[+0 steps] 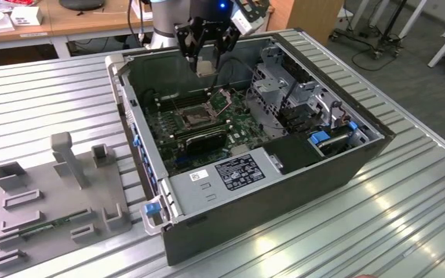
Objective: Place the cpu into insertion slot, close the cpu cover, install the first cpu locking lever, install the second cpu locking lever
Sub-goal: 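Place the cpu into insertion slot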
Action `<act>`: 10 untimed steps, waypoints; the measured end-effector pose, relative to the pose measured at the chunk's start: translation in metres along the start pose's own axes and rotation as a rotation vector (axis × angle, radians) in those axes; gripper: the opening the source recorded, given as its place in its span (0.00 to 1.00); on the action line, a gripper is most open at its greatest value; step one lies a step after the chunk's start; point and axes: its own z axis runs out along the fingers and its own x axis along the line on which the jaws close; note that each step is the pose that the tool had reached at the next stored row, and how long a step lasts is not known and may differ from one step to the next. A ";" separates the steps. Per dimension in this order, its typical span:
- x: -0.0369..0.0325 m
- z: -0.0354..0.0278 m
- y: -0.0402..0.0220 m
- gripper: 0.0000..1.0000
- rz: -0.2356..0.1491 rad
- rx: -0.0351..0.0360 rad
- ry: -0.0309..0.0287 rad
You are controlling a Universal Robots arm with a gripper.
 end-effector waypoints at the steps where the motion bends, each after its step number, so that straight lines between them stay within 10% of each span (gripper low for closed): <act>1: 0.0000 0.0015 -0.0001 0.54 0.000 -0.0001 0.0000; 10: -0.0001 0.0084 -0.0007 0.54 0.000 0.0000 0.0000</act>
